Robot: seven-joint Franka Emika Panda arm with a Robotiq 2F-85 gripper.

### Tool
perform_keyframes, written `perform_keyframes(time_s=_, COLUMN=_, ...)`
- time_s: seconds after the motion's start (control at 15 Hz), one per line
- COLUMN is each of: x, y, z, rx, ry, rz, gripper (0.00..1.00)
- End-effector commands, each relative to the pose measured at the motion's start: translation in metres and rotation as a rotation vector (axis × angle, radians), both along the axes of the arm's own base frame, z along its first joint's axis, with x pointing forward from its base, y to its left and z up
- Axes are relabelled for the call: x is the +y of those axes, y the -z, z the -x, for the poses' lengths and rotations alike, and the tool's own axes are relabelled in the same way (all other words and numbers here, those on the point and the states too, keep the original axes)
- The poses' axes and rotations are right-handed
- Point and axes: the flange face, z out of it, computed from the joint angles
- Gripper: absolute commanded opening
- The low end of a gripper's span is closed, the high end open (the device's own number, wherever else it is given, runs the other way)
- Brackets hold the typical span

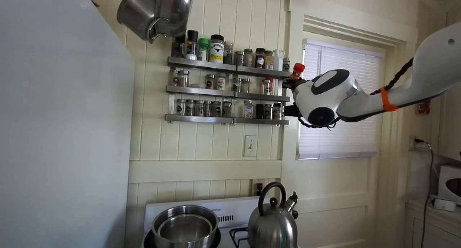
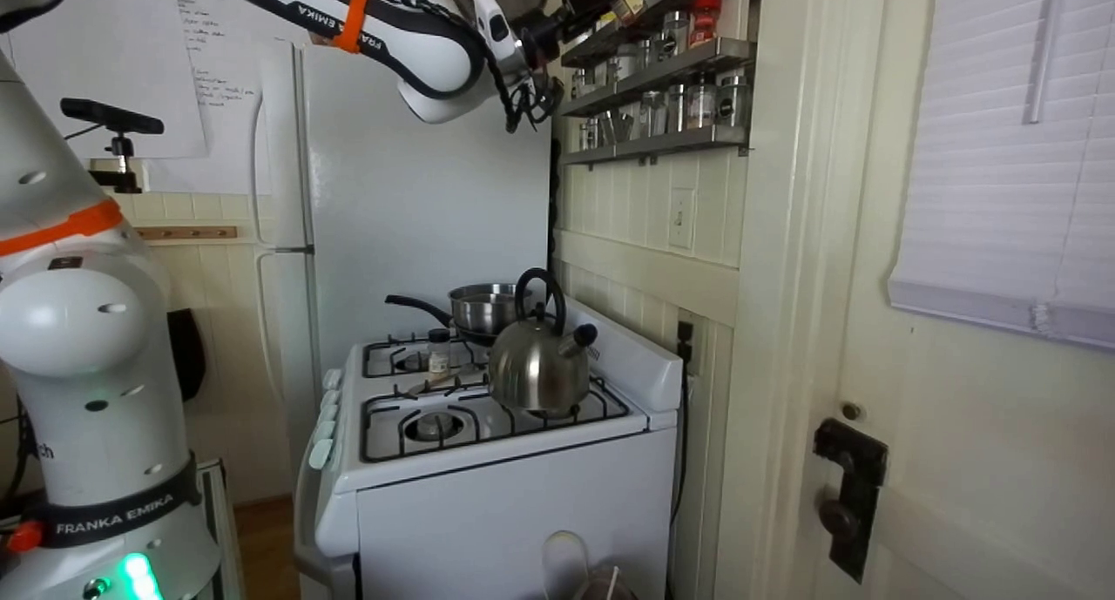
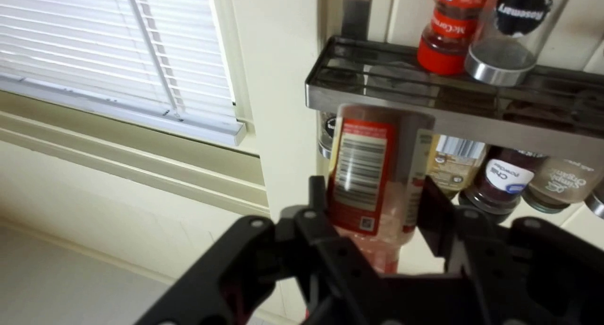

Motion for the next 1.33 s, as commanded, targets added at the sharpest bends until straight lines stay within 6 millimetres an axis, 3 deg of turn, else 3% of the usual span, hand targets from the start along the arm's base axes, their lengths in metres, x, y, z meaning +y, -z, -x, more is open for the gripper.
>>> perform_keyframes(time_s=0.0, x=-0.018, y=0.006, z=-0.017, rx=-0.001, ry=0.003, rz=-0.034, gripper=0.24)
perform_keyframes(time_s=0.07, x=-0.027, y=0.010, z=-0.021, rx=-0.003, ry=0.021, rz=-0.038, gripper=0.24)
perform_keyframes(time_s=0.13, x=-0.016, y=0.008, z=-0.011, rx=0.004, ry=0.023, rz=-0.018, gripper=0.49)
perform_keyframes(time_s=0.33, x=-0.027, y=0.013, z=-0.018, rx=0.010, ry=0.038, rz=-0.026, gripper=0.49)
perform_keyframes(time_s=0.4, x=-0.027, y=0.013, z=-0.020, rx=0.009, ry=0.038, rz=-0.026, gripper=0.24)
perform_keyframes(time_s=0.8, x=-0.052, y=0.025, z=-0.049, rx=-0.007, ry=0.133, rz=0.003, gripper=0.24)
perform_keyframes(time_s=1.27, x=-0.044, y=0.009, z=-0.081, rx=-0.064, ry=0.157, rz=0.037, gripper=0.24)
